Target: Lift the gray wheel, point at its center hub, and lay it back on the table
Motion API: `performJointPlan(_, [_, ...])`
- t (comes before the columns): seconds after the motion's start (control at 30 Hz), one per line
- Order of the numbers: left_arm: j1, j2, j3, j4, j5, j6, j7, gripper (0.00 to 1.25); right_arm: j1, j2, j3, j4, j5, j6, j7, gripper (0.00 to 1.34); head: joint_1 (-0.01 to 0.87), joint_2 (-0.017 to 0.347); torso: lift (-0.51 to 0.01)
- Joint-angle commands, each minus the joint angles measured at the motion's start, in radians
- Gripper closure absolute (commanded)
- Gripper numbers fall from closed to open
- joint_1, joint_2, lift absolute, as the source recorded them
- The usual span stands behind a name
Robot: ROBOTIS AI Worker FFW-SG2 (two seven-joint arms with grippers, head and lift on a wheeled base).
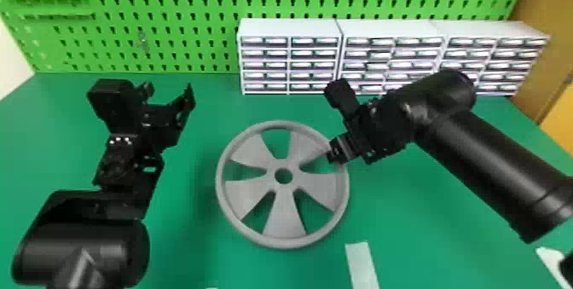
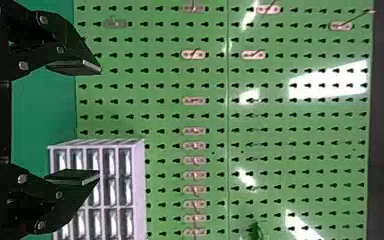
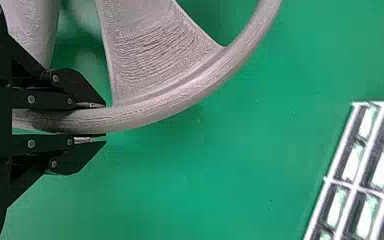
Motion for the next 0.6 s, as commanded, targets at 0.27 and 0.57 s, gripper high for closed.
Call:
performJointPlan(0.27, [0.045,0.000,-0.020,-0.158,0.007,0.043,0.071,0.51,0.085,0.023,-0.180,-0.059,0.133,-0.160,0.000,1.24,0.692,0.048,-0.096])
performJointPlan(0.57, [0.061,0.000,-0.075,-0.190,0.013,0.049,0.109,0.51,0.128,0.049,-0.245,-0.089,0.215,-0.267,0.000,1.24,0.692,0.048,-0.096])
